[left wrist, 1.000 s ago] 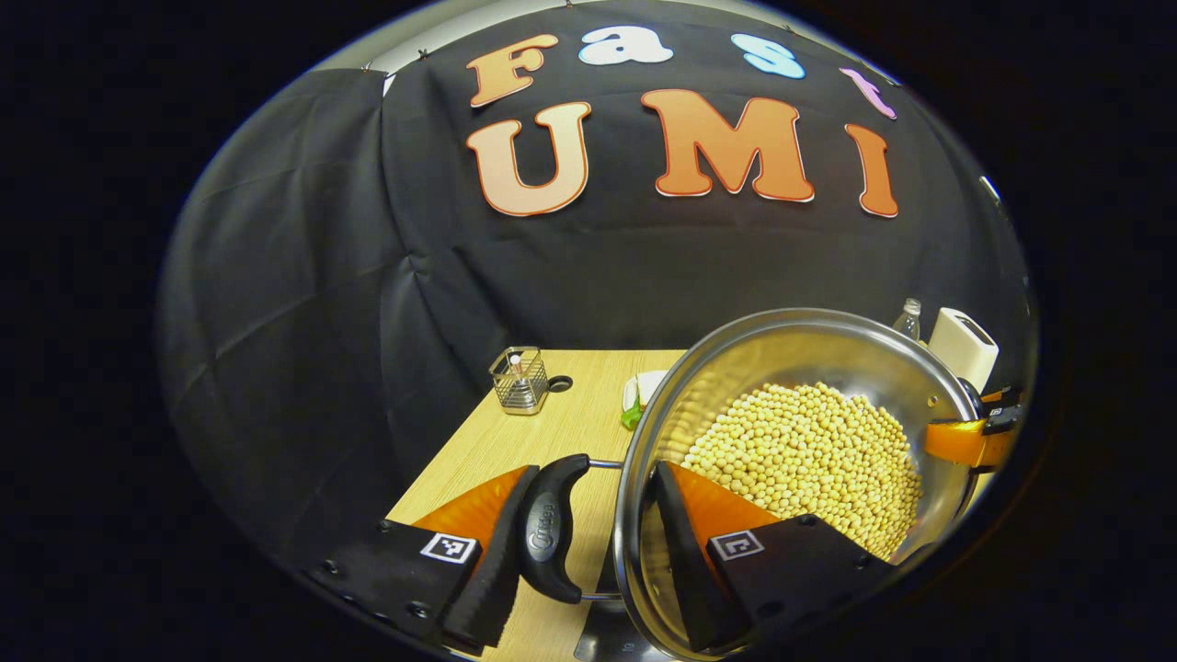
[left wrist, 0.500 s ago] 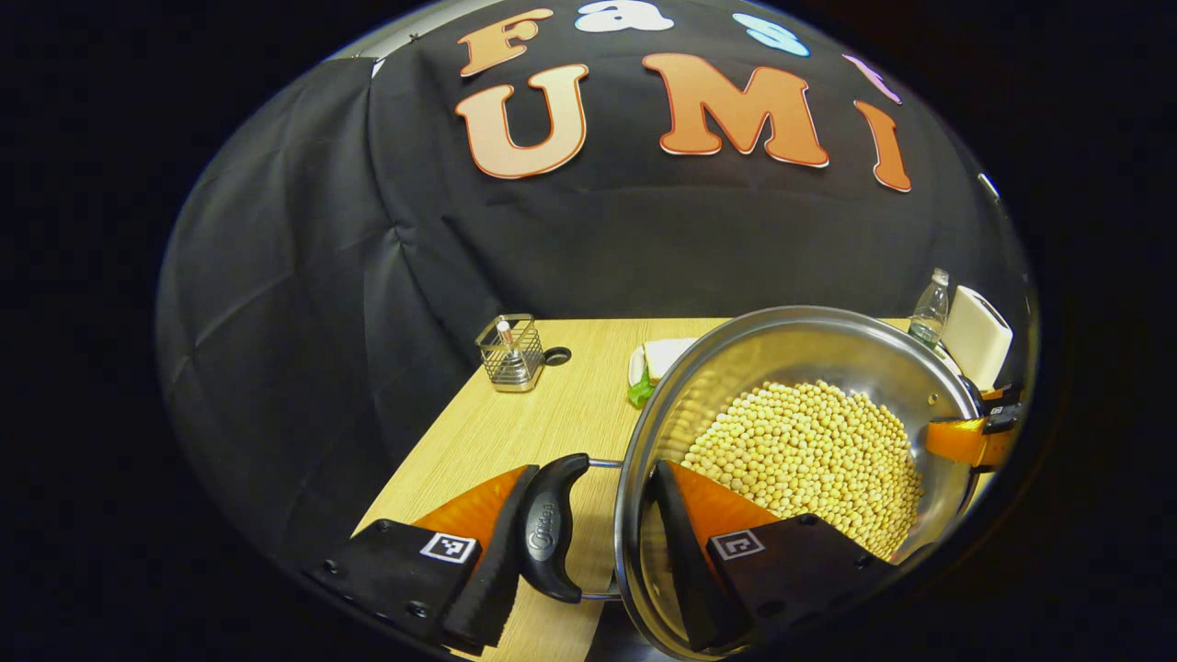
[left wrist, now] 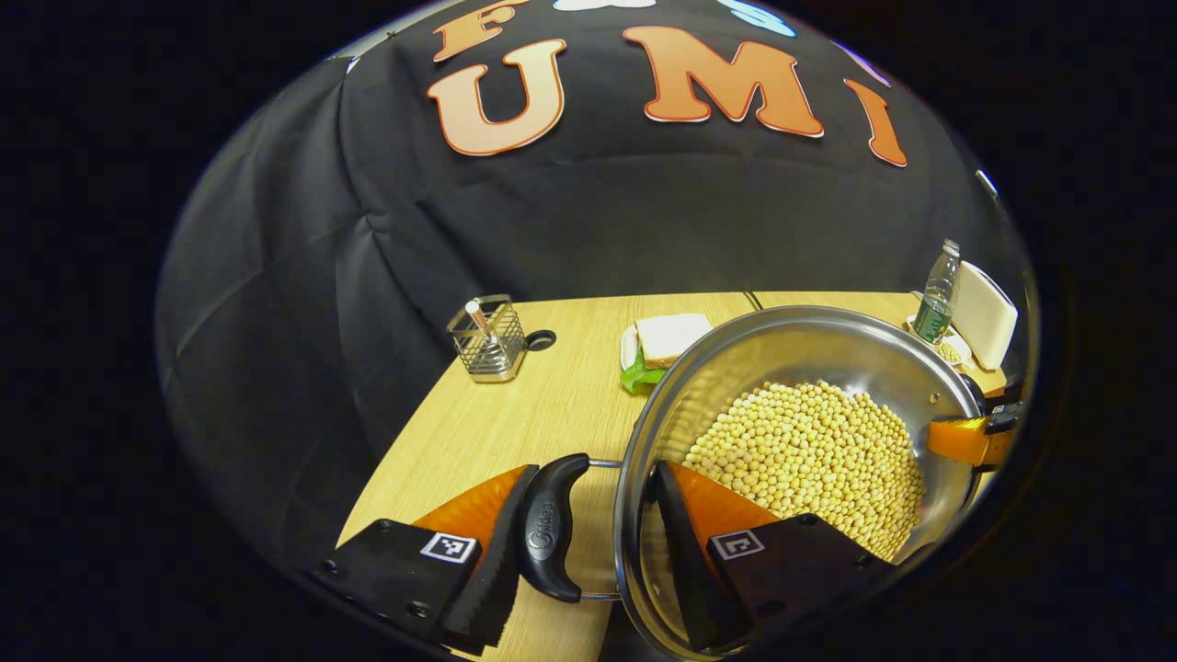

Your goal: First push the handle of the pot to place it horizontally, then grasp the pot with both hands and set it on the induction cooktop.

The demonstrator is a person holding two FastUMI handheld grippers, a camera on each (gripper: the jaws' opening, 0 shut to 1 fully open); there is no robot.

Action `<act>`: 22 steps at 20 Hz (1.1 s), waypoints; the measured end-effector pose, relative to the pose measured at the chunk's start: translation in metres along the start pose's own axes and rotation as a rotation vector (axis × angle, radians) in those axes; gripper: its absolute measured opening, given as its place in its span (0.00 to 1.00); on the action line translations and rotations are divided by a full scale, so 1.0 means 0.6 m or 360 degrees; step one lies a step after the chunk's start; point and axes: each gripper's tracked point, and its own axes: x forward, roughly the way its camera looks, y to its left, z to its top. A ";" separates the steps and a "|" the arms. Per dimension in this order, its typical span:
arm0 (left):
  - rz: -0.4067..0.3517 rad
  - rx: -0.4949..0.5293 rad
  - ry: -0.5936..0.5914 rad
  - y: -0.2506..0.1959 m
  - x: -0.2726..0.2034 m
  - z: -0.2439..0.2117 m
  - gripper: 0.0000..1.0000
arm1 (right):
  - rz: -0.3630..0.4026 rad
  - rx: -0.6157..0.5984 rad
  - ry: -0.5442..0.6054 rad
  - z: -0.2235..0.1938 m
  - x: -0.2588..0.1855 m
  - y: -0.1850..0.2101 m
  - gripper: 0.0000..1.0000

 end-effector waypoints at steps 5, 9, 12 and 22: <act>-0.0005 0.0044 0.0023 0.009 -0.006 0.011 0.78 | 0.0010 0.0006 0.0027 0.012 -0.016 -0.008 0.63; -0.0009 0.0043 0.0044 0.004 0.004 0.000 0.80 | 0.0023 0.0004 0.0018 0.019 -0.015 -0.009 0.63; 0.0033 0.0080 0.0037 0.010 0.004 0.004 0.87 | 0.0055 -0.0027 -0.0004 0.015 -0.019 0.002 0.70; 0.0190 -0.0015 -0.0552 0.039 -0.136 0.184 0.85 | 0.0034 -0.0081 -0.0543 0.123 -0.196 -0.045 0.86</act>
